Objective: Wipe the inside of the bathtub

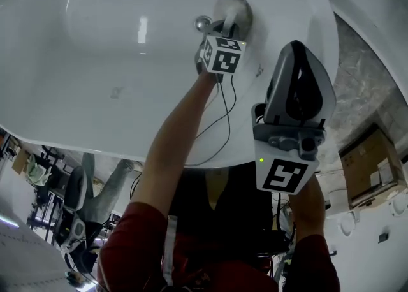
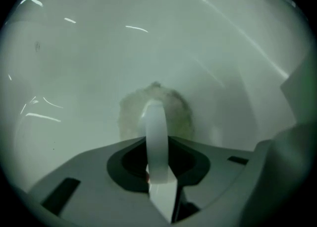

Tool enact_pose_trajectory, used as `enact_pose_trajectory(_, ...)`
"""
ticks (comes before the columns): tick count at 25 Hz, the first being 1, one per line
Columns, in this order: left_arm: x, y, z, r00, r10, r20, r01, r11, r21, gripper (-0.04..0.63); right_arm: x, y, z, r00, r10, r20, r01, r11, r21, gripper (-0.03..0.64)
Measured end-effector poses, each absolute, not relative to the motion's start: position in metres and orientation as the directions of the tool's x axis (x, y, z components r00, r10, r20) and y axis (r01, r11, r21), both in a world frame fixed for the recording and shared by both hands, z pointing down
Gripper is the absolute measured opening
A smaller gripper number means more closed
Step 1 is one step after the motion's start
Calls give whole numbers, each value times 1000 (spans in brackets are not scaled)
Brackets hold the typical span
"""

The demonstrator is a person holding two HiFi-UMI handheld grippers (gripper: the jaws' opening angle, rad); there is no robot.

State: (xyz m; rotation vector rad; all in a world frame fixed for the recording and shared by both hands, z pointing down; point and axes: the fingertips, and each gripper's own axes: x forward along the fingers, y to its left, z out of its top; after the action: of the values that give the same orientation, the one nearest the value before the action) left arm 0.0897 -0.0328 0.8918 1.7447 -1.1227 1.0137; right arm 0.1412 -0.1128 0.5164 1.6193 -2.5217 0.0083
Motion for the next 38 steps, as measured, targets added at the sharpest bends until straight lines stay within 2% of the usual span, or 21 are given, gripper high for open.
enact_pose_trajectory(7,69,-17,943,180,-193,965,-935,-338,107,92,138,-112,528,-407,-904,131,-904,419,85,11)
enact_pose_trajectory(17,67,-18,926,196,-167,966,-941,-309,138,92,135,-110,510,-403,-907,125,-903,416,103,11)
enact_pose_trajectory(22,79,-16,864,283,-252,926,-936,-284,209,92,145,-106,479,-386,-917,102,-909,397,127,11)
enact_pose_trajectory(27,91,-13,777,377,-329,866,-903,-339,265,92,161,-100,435,-335,-940,68,-927,342,155,11)
enact_pose_trajectory(38,149,8,603,593,-336,732,-771,-499,395,92,212,-74,361,-198,-980,39,-953,201,227,11)
